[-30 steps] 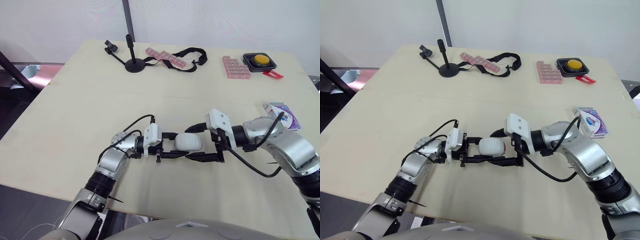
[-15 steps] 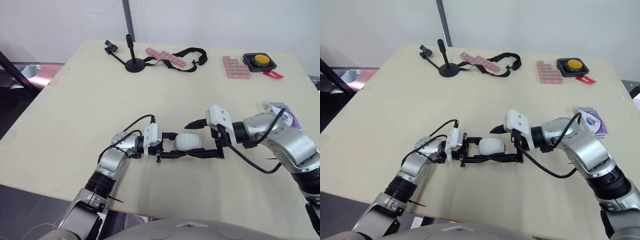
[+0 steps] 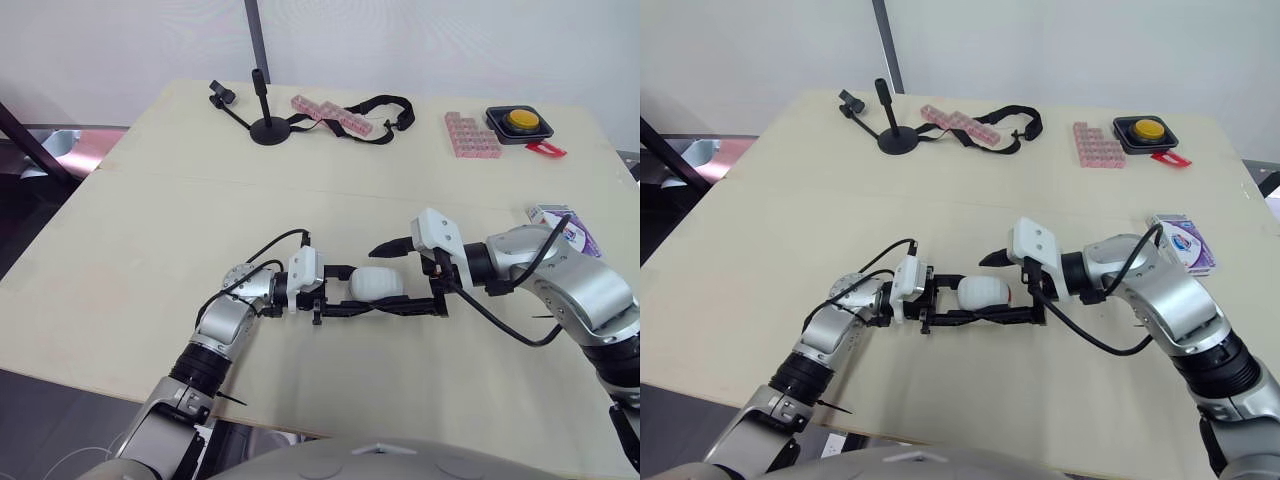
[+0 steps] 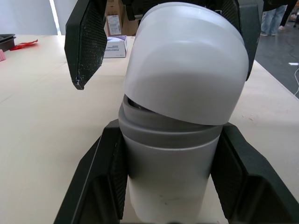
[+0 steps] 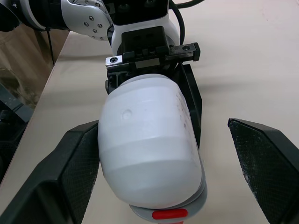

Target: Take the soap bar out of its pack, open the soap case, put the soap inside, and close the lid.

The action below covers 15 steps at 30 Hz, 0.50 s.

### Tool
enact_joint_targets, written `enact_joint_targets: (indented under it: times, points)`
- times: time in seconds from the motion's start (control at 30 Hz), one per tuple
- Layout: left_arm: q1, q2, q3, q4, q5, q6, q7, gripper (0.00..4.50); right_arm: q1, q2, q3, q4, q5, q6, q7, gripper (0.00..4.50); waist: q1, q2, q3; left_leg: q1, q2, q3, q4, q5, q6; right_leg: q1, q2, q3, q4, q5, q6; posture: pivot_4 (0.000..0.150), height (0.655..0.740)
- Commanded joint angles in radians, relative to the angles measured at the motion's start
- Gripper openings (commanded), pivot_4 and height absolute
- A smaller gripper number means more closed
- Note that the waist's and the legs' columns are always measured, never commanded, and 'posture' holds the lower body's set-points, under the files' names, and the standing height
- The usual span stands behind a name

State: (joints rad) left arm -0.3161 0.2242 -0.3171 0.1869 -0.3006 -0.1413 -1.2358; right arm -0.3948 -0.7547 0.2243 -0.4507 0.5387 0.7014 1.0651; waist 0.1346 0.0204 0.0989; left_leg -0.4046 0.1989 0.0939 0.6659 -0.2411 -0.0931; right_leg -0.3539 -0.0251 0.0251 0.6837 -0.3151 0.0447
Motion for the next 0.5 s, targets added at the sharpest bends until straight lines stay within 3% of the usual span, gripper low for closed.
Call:
enact_joint_targets:
  times: [0.03,0.5]
  points:
    - [0.001,0.006,-0.007,-0.017,0.002,0.001,-0.004,1.89,-0.024,-0.009,-0.037,-0.029,0.020,-0.001,0.006,4.46,0.000,0.000,0.000,0.000,0.000,0.000,0.000,0.000,0.000,0.000,0.000,0.000,0.000,0.000,0.000,0.150,0.7400]
    - [0.000,0.007,-0.009,-0.018,0.004,0.001,-0.006,1.89,-0.035,-0.005,-0.046,-0.027,0.034,0.020,0.008,4.46,0.000,0.000,0.000,0.000,0.000,0.000,0.000,0.000,0.000,0.000,0.000,0.000,0.000,0.000,0.000,0.150,0.7400]
